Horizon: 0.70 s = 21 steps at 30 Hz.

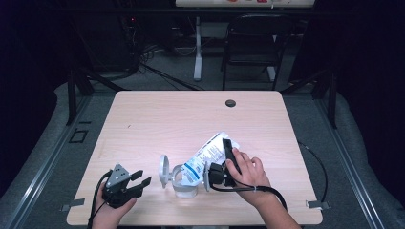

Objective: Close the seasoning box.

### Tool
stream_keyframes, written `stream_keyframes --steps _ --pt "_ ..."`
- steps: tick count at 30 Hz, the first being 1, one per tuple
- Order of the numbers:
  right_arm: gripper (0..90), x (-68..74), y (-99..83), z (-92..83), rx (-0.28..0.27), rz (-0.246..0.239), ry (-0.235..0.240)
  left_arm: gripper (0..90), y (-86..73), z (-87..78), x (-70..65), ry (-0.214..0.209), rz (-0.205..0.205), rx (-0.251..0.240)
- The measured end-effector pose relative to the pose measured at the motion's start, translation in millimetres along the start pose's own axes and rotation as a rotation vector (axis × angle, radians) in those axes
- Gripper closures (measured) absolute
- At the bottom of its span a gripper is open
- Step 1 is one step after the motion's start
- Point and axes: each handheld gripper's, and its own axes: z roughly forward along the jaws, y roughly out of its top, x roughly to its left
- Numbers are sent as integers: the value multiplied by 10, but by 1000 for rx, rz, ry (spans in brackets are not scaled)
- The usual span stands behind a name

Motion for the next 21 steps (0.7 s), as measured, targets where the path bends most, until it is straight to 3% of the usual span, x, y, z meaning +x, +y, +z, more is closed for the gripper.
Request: stream_keyframes --steps 21 --pt "574 -5 14 -18 1 -5 1 566 0 3 1 0 1 1"
